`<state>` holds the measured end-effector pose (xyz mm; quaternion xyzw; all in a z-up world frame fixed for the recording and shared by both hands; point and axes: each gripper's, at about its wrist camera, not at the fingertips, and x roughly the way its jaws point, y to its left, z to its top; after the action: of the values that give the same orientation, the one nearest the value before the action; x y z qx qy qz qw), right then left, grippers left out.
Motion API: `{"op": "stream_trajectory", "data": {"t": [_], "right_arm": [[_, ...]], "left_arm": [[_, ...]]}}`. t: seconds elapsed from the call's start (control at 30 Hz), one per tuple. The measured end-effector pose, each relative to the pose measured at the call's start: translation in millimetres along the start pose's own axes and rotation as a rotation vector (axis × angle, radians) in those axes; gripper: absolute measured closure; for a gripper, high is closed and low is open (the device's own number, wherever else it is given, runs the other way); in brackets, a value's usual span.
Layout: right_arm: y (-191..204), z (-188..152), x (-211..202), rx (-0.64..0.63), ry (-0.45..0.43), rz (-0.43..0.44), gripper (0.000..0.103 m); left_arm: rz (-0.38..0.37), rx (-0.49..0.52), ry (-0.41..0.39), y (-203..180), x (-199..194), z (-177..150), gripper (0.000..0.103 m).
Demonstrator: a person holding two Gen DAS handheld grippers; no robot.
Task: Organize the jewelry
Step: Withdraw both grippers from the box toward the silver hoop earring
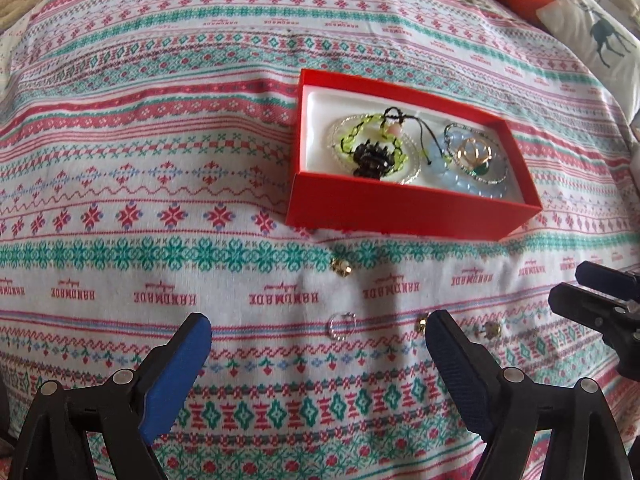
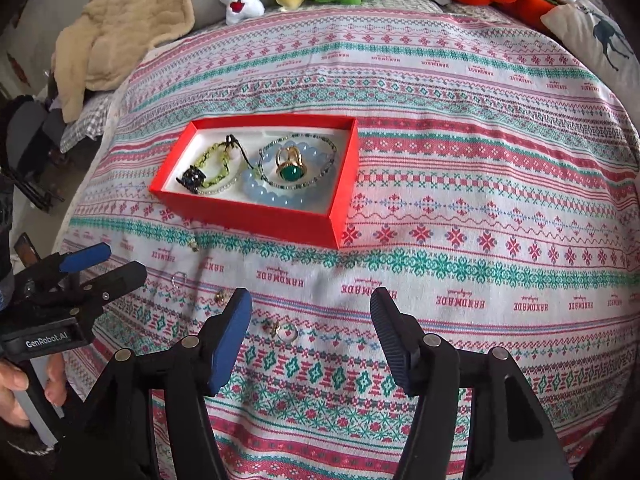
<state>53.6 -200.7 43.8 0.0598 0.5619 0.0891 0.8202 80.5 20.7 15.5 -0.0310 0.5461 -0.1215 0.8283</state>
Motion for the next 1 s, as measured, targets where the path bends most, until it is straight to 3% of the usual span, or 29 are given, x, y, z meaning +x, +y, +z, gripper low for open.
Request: {"op": "stream_trajectory", "data": {"t": [0.37,0.6,1.0], "right_arm": [[-12.1,-29.6,22.3,0.013,0.095,-0.047,0.038],[-0.1,-44.4,34.7,-0.062,0.127,-0.081,0.038],[14.6,-49.5,42.2,-0.178,0.068,-0.136,0.038]], "left_arm": [[-0.007,-0.045,0.082,29.1,11.2,-30.1,0.013],[0.015,0.007,0.109,31.4,20.1,-48.6,0.013],[0.107,0.21,0.042,3.6,28.9,-55.8,0.018]]}}
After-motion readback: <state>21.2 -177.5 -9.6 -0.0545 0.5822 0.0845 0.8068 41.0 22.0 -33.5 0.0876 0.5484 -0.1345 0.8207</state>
